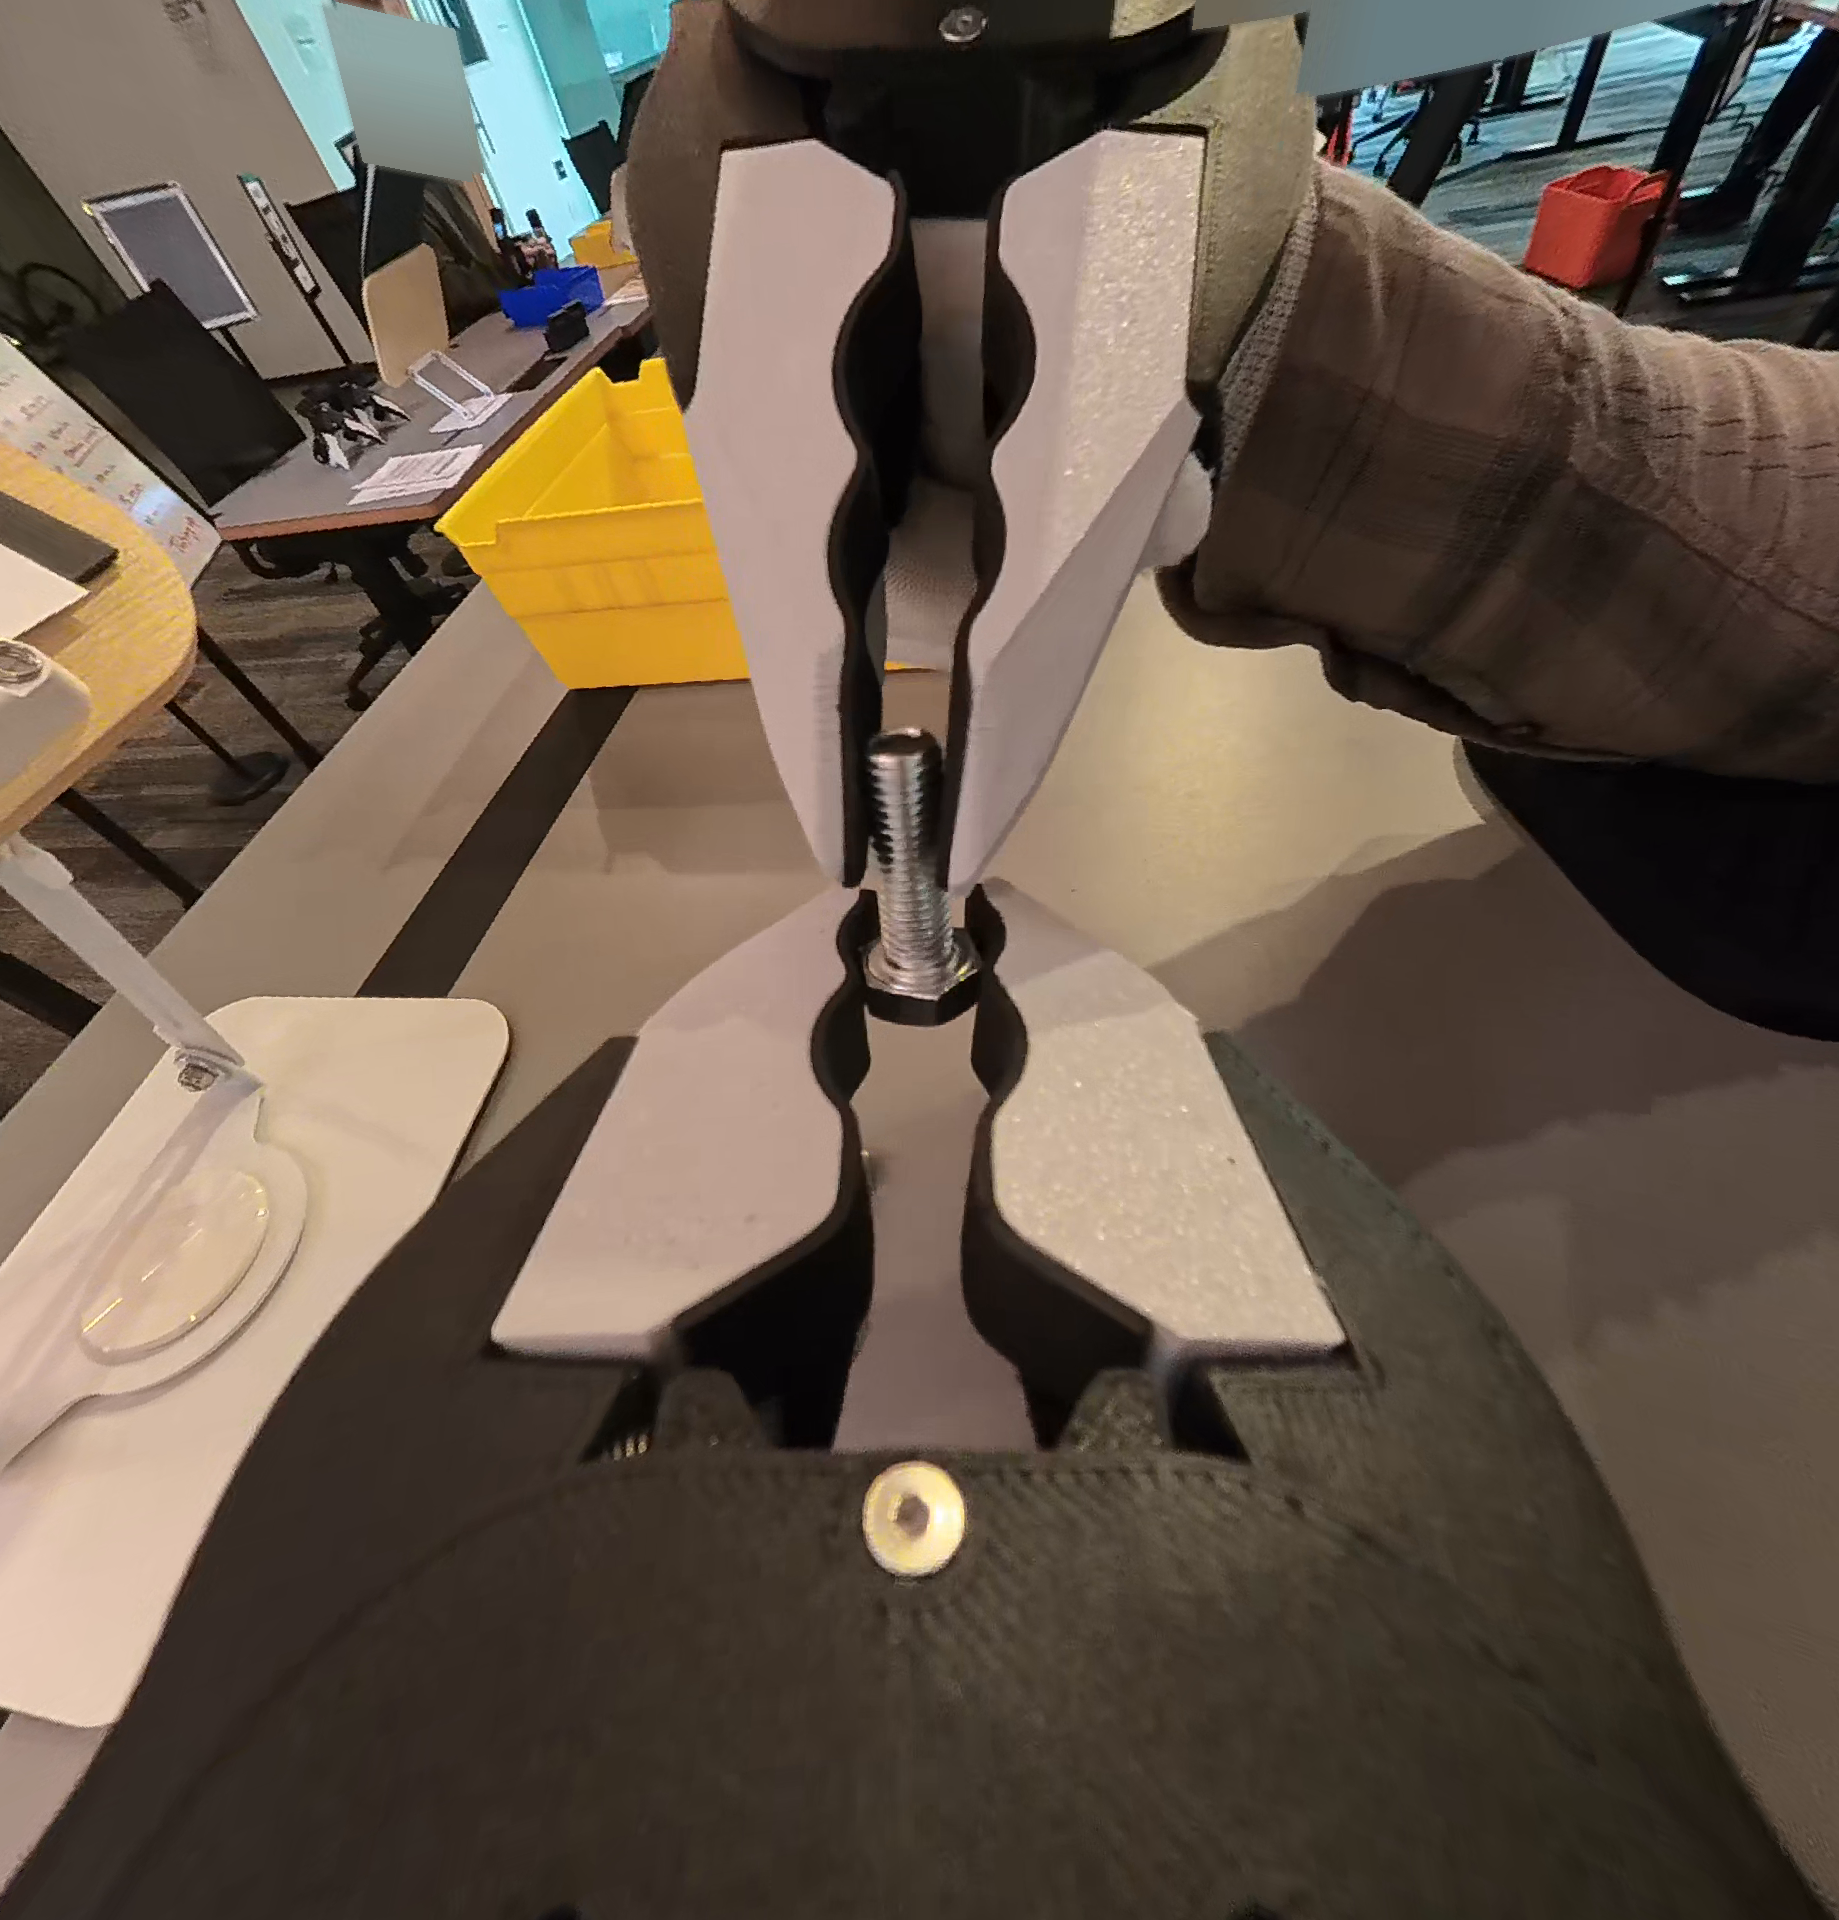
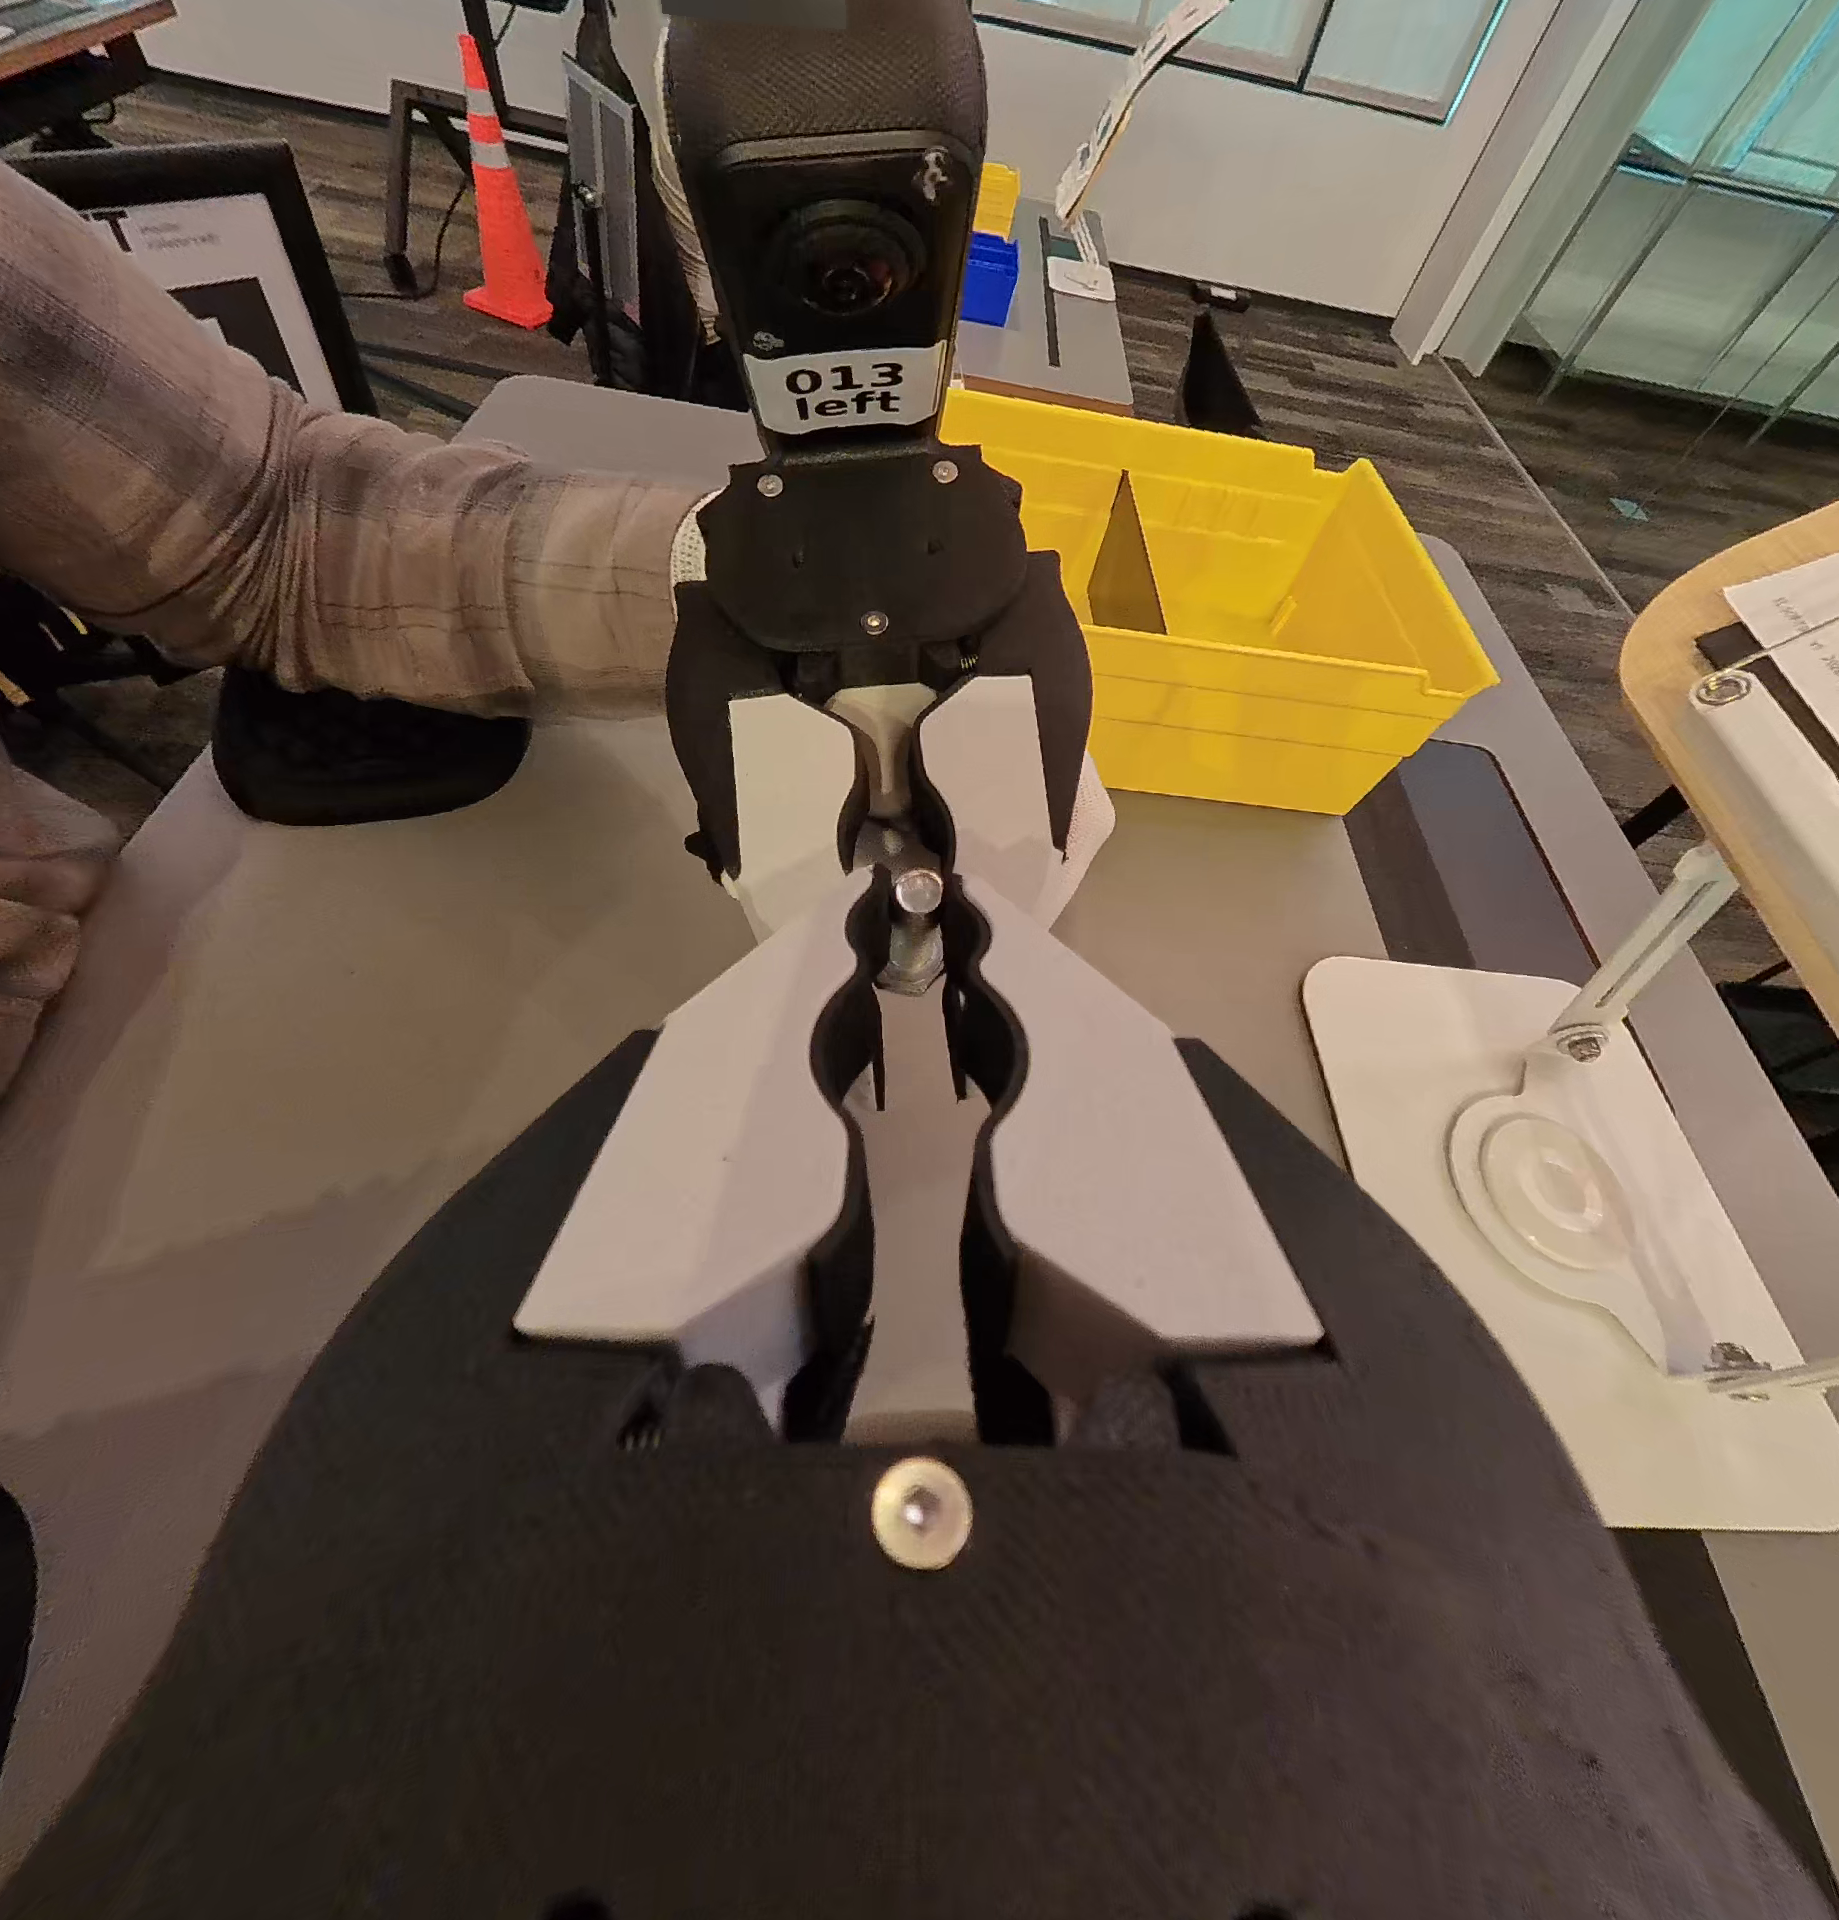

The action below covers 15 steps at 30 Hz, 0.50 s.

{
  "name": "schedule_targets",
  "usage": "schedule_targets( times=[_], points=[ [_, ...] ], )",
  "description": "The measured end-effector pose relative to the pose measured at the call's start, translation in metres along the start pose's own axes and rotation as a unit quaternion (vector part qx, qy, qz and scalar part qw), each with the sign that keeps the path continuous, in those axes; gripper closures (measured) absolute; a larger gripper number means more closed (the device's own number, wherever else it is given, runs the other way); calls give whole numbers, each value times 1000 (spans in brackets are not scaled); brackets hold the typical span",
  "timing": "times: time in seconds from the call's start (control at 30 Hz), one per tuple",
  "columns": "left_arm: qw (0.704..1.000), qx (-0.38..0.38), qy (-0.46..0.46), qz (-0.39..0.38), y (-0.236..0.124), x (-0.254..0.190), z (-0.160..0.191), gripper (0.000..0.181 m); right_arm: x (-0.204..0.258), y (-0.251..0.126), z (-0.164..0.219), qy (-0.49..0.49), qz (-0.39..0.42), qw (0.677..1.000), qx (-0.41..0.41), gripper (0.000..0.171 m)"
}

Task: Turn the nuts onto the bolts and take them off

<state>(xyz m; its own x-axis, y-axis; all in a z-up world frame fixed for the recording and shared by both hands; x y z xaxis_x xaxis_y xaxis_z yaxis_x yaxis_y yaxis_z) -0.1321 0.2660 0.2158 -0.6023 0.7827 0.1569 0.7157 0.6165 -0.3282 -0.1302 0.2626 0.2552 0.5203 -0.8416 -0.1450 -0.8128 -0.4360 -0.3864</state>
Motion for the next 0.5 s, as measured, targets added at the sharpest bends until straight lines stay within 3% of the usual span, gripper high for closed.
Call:
schedule_targets(
  times=[0.3,0.5],
  points=[
    [1000,-17,-11,17,-2,-4,-5,160,2,-2,-4,0,-8,1000,-21,164],
    [1000,-12,-6,19,0,-6,-4,166,5,-3,-6,2,-18,999,-30,164]
  ],
)
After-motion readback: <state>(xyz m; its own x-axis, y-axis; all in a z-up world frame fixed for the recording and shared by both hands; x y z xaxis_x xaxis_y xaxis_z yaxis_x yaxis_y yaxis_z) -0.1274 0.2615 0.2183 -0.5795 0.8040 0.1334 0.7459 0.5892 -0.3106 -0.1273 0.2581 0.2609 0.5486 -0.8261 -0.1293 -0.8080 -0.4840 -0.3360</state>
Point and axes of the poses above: each gripper's, where its closed fingertips meet, y out along the fingers, z out of its underside, x = y × z across the jaws, the point moved 2 cm from there along -y, back along the fingers, and after that the axes turned 1 degree about z, right-handed, at the moved point
